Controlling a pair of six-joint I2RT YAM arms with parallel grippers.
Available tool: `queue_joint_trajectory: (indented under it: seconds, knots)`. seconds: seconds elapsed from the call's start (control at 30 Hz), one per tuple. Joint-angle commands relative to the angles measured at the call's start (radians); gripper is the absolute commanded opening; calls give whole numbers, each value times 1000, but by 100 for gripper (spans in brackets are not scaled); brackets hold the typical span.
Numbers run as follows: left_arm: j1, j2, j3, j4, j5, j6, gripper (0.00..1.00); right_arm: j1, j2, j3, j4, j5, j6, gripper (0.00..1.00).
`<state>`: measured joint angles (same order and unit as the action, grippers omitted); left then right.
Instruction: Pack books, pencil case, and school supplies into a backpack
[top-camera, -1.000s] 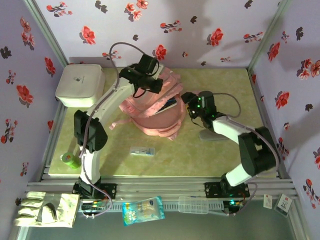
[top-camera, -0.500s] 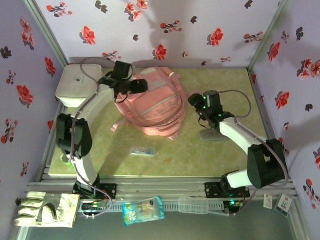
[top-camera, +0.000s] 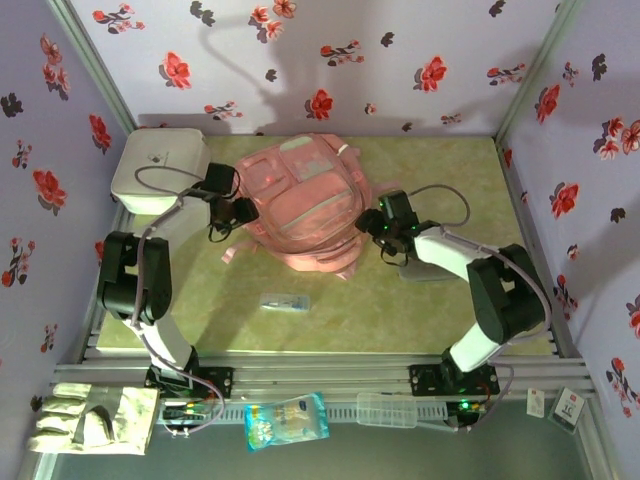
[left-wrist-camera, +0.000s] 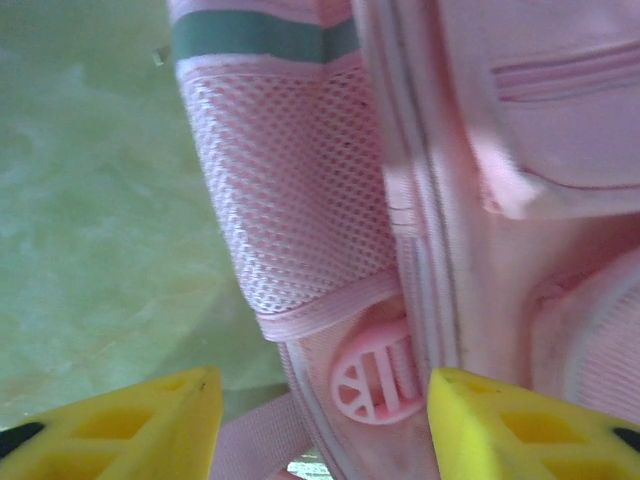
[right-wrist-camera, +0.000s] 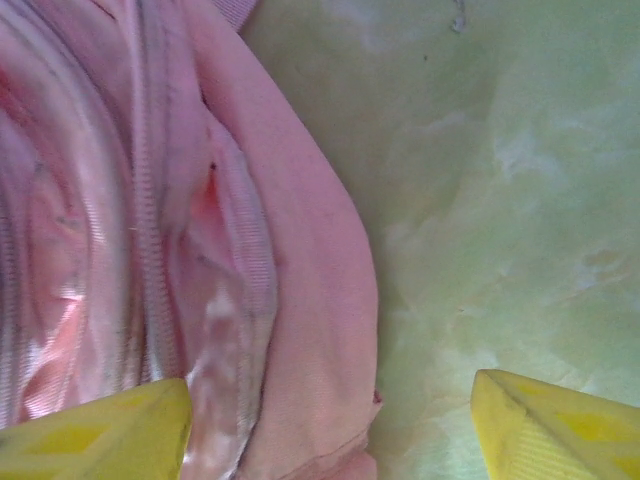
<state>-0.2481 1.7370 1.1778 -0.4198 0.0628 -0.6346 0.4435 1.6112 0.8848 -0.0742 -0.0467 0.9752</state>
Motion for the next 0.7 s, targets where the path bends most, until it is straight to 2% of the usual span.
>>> queue_joint_trajectory:
  seconds: [0.0,0.23,0.47,0.57,0.67]
  knots:
    - [9,35,-3,45,-32,-28,50,1,22,41,-10,-5,-23,73]
    - [34,109,18,93,-20,-30,45,-6,51,44,5,-13,-16,71]
    - [60,171,27,176,76,10,45,-19,60,30,18,-28,3,69]
    - [66,188,16,209,110,-14,40,-22,65,26,23,-28,5,68]
    - [66,188,2,244,133,-41,30,-29,80,27,34,-35,5,68]
